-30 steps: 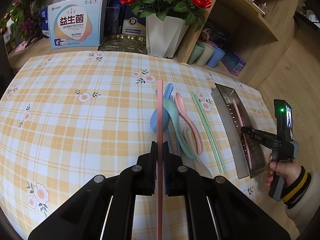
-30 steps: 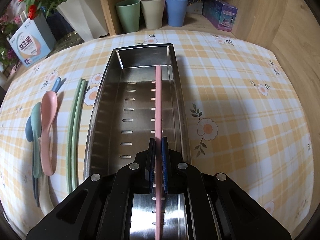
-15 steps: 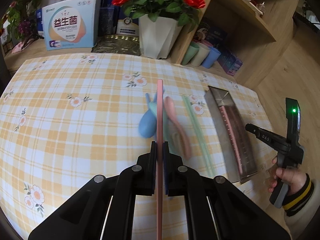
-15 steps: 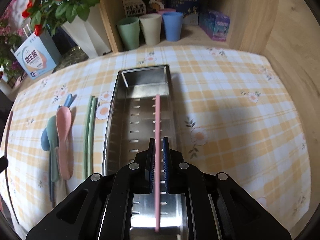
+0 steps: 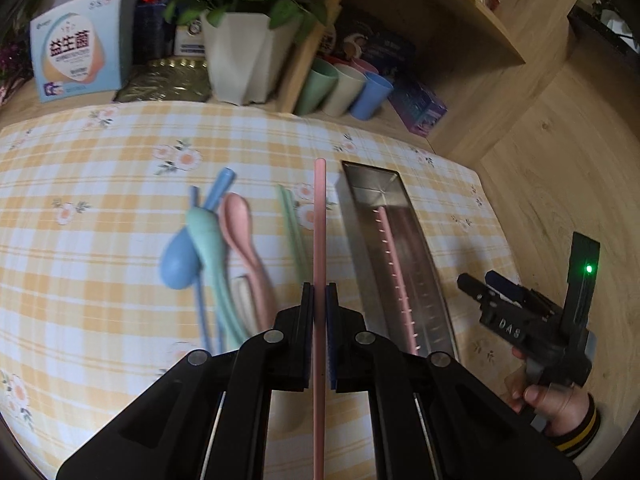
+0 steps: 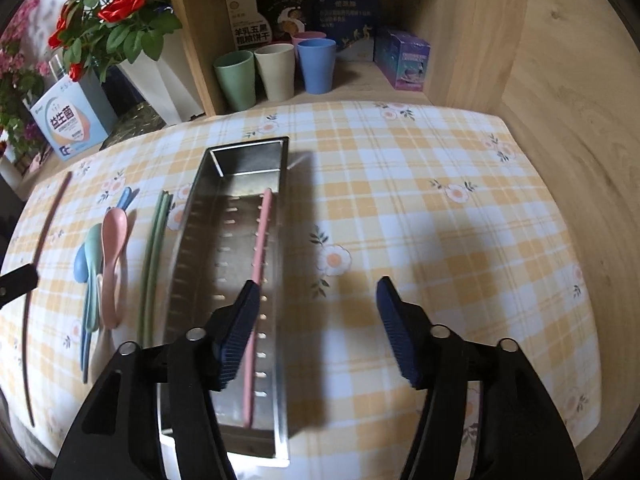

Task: Organize utensils
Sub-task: 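Lower the left tool's pink chopstick into the steel tray and release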

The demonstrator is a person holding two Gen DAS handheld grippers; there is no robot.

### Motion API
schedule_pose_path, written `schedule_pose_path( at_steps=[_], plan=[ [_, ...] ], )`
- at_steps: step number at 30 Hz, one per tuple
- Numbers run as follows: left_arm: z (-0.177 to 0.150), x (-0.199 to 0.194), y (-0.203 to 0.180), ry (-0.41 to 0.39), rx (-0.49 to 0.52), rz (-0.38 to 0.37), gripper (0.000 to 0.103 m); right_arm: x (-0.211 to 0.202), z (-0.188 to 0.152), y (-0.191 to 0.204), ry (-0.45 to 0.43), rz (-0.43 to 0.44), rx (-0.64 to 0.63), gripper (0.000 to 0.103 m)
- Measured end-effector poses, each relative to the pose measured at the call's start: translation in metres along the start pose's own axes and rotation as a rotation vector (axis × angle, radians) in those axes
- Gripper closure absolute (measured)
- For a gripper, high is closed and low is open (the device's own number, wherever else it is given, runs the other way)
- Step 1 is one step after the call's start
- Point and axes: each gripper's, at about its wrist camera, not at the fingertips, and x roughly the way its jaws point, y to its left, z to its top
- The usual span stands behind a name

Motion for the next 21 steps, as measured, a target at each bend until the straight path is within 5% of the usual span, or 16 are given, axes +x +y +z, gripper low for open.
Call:
schedule_pose_path(
  at_steps=[4, 7, 14, 21],
  plan=[
    [0.006, 0.021, -0.021, 0.03, -0.003, -0.013, 0.097, 0.004, -0.004, -0.013, 0.015, 0.017, 0.01, 0.037],
    [0.011, 0.036, -0.036, 0.046, -0.009, -0.02, 0.097, 0.006, -0.008, -0.023, 0.016, 0.028, 0.033, 0.015],
    [0.018, 0.078, -0.066, 0.098, -0.068, -0.035, 0.097, 0.007, -0.014, -0.042, 0.007, 0.052, 0.08, 0.015],
    [0.019, 0.12, -0.083, 0.157, -0.06, 0.049, 0.097, 0.007, -0.018, -0.061, 0.01, 0.058, 0.122, 0.015]
  ],
)
